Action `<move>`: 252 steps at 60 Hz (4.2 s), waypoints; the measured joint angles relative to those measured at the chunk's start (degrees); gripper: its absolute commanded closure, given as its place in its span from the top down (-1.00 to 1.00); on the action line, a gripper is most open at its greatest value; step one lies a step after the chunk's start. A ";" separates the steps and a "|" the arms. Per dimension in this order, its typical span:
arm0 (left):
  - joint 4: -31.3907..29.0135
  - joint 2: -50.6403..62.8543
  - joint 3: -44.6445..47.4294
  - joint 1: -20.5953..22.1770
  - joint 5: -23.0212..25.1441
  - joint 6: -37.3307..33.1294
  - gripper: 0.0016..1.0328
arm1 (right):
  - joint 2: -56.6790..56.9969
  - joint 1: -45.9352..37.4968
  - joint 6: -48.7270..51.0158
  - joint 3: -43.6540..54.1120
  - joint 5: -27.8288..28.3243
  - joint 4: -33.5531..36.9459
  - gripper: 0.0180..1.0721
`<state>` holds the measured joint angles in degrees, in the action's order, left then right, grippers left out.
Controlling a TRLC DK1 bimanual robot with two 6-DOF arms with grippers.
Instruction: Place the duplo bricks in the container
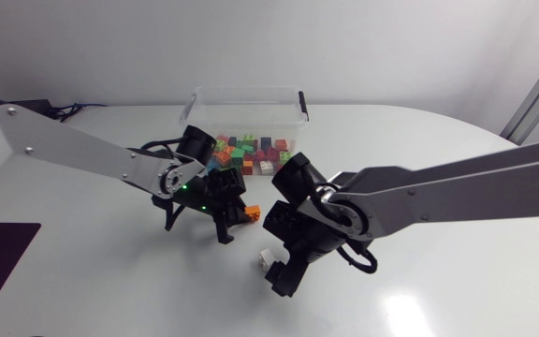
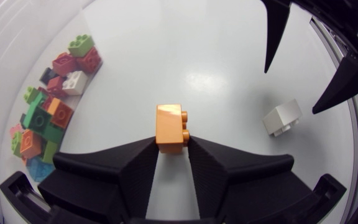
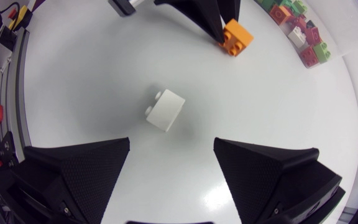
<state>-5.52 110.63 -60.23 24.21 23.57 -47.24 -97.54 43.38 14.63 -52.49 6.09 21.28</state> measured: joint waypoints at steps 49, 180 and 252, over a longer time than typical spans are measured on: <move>-1.44 -29.05 5.75 -13.77 5.60 3.98 -0.41 | -10.40 0.70 -4.37 -10.40 -0.37 4.46 -0.47; -16.17 -33.81 -8.00 -18.62 -1.14 26.21 0.92 | -17.51 -15.39 -2.45 -51.41 1.33 -12.13 -0.44; -16.46 -62.49 13.55 -28.35 0.00 22.88 0.92 | 25.81 -22.34 5.25 -12.39 -16.96 -15.98 0.91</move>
<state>-21.98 48.14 -46.68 -4.14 23.57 -24.36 -71.72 21.04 19.88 -64.88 -10.87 5.30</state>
